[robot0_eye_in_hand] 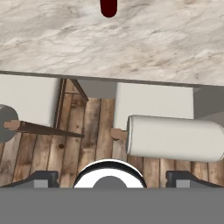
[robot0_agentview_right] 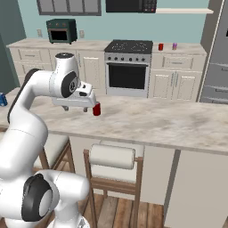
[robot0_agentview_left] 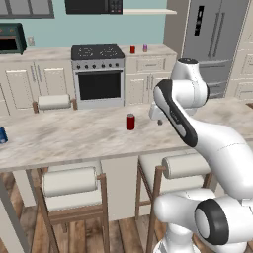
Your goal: Four empty soda cans are scattered around the kitchen. Gather all the cans and cluster them next to the stove for recycling.
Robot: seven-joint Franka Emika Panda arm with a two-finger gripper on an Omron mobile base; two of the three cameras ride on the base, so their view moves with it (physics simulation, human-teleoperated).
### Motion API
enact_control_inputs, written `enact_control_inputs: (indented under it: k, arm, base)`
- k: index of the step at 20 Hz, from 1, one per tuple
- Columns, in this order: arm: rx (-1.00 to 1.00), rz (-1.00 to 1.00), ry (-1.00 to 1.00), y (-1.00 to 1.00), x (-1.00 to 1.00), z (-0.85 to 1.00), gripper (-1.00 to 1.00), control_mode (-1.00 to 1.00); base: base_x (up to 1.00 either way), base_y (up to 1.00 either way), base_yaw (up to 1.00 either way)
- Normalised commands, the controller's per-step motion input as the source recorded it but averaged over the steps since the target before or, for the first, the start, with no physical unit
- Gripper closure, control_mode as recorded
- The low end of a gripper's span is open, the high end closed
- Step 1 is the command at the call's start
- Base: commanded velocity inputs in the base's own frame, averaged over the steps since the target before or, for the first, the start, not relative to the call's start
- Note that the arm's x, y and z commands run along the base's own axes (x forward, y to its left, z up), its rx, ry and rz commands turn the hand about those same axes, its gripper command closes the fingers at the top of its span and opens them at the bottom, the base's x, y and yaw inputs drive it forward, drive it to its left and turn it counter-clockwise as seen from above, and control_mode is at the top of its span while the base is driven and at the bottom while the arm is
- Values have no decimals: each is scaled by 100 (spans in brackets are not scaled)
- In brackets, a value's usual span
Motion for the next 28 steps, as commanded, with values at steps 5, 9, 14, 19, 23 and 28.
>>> enact_control_inputs:
  k: [5, 9, 14, 19, 23, 28]
  arm:
    - [0, 0, 0, 0, 0, 0, -100, 100]
    - [0, 0, 0, 0, 0, 0, -100, 100]
    - [0, 0, 0, 0, 0, 0, -100, 100]
    - [0, 0, 0, 0, 0, 0, -100, 100]
    - [0, 0, 0, 0, 0, 0, -100, 100]
    - [0, 0, 0, 0, 0, 0, -100, 100]
  base:
    - [-8, 0, 0]
    - [-28, 1, 1]
    - [-13, 30, -2]
    - [0, 45, -8]
    - [0, 51, -13]
    - [2, 58, -9]
